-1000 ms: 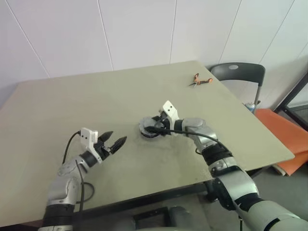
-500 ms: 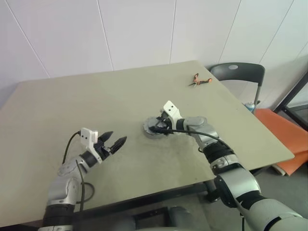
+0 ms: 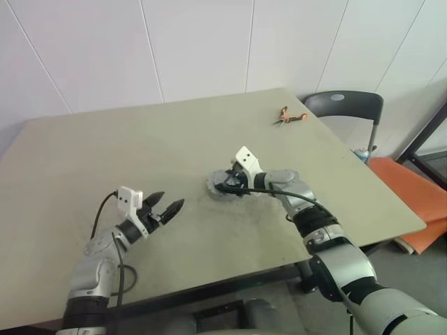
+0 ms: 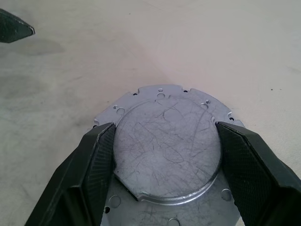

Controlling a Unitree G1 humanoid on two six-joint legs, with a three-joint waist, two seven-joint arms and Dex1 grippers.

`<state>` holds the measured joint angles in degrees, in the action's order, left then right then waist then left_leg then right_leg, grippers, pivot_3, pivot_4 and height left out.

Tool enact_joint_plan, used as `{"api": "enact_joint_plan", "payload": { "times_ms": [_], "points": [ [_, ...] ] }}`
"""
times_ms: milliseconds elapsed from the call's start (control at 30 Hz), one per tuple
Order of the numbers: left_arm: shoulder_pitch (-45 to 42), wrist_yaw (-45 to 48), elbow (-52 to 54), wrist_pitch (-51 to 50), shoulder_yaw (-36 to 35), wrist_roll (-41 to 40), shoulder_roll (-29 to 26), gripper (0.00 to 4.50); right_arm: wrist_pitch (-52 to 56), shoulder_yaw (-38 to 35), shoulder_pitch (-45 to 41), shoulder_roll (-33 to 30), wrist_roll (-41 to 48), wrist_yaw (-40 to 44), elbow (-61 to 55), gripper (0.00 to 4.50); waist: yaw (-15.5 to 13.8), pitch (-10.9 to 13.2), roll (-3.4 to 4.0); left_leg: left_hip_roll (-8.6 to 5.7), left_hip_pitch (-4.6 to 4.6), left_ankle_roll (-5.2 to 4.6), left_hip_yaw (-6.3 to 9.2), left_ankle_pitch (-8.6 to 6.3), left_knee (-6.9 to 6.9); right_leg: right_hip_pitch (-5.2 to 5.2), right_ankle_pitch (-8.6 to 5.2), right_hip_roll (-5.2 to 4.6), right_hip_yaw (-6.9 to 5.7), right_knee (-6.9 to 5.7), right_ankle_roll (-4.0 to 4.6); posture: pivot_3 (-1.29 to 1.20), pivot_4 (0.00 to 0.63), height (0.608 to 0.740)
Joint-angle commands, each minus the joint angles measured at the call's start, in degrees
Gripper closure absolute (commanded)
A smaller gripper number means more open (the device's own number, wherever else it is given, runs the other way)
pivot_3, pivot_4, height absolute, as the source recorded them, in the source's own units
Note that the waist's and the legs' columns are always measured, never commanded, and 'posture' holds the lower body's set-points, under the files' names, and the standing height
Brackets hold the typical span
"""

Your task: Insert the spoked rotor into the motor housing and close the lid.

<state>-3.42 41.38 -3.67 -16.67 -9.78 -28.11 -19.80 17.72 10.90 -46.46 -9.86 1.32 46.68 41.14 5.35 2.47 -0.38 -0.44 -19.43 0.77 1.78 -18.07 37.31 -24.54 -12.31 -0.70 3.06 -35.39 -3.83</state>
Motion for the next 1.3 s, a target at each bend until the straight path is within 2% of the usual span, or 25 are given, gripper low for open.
{"api": "enact_joint_plan", "payload": {
  "times_ms": [33, 367, 800, 1300],
  "points": [
    [-0.43, 0.73, 0.73, 1.33, 0.0, 0.05, -0.03, 0.0, -1.78, -1.2, -1.75, 0.8, -0.1, -2.59, 0.97, 1.47, 0.0, 0.0, 0.0, 0.0, 0.0, 0.0, 0.0, 0.0, 0.01, 0.0, 0.0, 0.0, 0.0, -0.02, 0.0, 0.0, 0.0, 0.74],
    [-0.02, 1.28, 0.86, 1.4, 0.18, 0.33, 0.08, 0.0, -2.21, -0.86, -1.44, 0.85, -0.28, -3.22, 1.69, 1.47, 0.02, -0.01, -0.01, 0.0, 0.04, 0.0, 0.0, 0.0, 0.3, 0.06, 0.01, 0.04, 0.0, -0.29, 0.02, 0.0, 0.0, 0.74],
    [0.05, 1.0, 1.66, 0.87, 0.33, 0.29, 0.19, 0.0, 3.03, 1.25, -0.53, -0.23, -1.97, -1.7, 2.01, 1.47, -0.13, -0.02, -0.03, -0.07, 0.04, 0.0, 0.0, 0.0, 0.7, 0.11, -0.01, 0.08, 0.0, -0.6, 0.0, 0.0, 0.0, 0.74],
    [-0.07, 0.57, 2.45, 0.08, 0.07, 0.06, 0.05, 0.0, -2.82, 0.35, -0.21, -0.2, -2.99, -7.08, 6.5, 1.47, -0.62, -0.03, -0.04, -0.08, 0.26, -0.02, -0.01, 0.01, 0.87, 0.4, -0.1, 0.11, 0.0, -0.68, -0.03, 0.0, 0.0, 0.74]
  ]
}}
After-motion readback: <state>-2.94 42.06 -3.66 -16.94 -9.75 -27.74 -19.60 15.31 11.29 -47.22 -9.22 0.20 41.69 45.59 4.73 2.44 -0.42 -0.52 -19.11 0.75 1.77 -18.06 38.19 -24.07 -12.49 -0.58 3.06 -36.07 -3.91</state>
